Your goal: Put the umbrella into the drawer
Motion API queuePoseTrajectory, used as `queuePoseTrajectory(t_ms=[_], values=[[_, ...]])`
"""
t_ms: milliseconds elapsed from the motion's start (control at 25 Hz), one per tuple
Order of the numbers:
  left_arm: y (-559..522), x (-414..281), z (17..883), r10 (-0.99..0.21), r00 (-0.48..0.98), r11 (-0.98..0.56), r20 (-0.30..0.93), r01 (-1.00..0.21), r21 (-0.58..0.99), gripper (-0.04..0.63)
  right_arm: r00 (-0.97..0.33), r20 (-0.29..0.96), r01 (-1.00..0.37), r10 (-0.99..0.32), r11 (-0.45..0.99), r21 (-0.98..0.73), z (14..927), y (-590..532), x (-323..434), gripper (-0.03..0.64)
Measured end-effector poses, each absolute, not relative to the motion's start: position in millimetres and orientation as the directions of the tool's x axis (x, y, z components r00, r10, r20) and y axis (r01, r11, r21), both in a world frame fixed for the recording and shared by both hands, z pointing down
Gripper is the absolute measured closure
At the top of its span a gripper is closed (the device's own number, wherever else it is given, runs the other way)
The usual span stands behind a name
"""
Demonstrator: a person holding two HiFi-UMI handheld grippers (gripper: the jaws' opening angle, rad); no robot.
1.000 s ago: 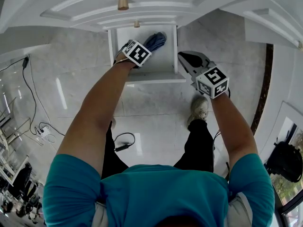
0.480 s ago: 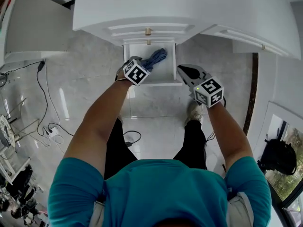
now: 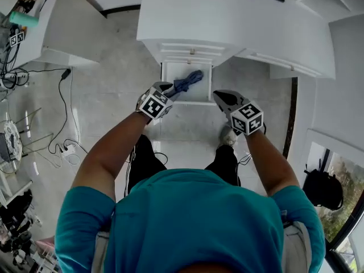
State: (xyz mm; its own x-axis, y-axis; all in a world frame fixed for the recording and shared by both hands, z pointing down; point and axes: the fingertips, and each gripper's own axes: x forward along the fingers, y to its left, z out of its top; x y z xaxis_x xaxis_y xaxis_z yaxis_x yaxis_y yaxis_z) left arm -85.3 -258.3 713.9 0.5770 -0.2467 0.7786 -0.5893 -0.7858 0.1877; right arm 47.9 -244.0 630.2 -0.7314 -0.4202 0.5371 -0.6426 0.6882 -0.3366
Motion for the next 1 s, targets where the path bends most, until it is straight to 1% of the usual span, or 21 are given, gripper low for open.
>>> queuePoseTrajectory(t_ms=[120, 240, 440, 520, 720, 880, 1000], values=[[-241.2, -101.2, 663.0, -0.282, 0.623, -0.74, 0.729, -0.625, 0.248, 0.445, -0.743, 0.532, -0.628, -0.405, 0.696, -0.347, 592.7, -231.7, 33.9, 0.594], [-235.1, -118.9, 615.9, -0.323, 0.657, -0.723, 0.681, -0.636, 0.271, 0.463, -0.756, 0.521, -0.608, -0.398, 0.722, -0.331, 555.1, -234.3, 23.3, 0.594], [-230.6, -137.3, 540.5, -0.422, 0.699, -0.694, 0.577, -0.659, 0.29, 0.545, -0.764, 0.502, -0.602, -0.405, 0.726, -0.332, 508.1, -237.8, 14.6, 0.594], [-232.5, -136.5, 508.4, -0.46, 0.718, -0.688, 0.523, -0.66, 0.301, 0.566, -0.773, 0.491, -0.592, -0.402, 0.737, -0.328, 488.8, -239.1, 10.6, 0.594], [-238.5, -131.7, 441.1, -0.506, 0.756, -0.7, 0.416, -0.642, 0.314, 0.579, -0.789, 0.456, -0.572, -0.412, 0.763, -0.301, 442.4, -241.5, 4.7, 0.594], [-247.8, -139.0, 396.6, -0.547, 0.756, -0.711, 0.359, -0.646, 0.276, 0.58, -0.796, 0.432, -0.567, -0.424, 0.771, -0.289, 412.4, -239.9, 5.1, 0.594], [-246.6, -136.5, 377.0, -0.55, 0.765, -0.719, 0.336, -0.638, 0.274, 0.58, -0.794, 0.415, -0.578, -0.445, 0.765, -0.286, 398.9, -239.1, 14.2, 0.594]])
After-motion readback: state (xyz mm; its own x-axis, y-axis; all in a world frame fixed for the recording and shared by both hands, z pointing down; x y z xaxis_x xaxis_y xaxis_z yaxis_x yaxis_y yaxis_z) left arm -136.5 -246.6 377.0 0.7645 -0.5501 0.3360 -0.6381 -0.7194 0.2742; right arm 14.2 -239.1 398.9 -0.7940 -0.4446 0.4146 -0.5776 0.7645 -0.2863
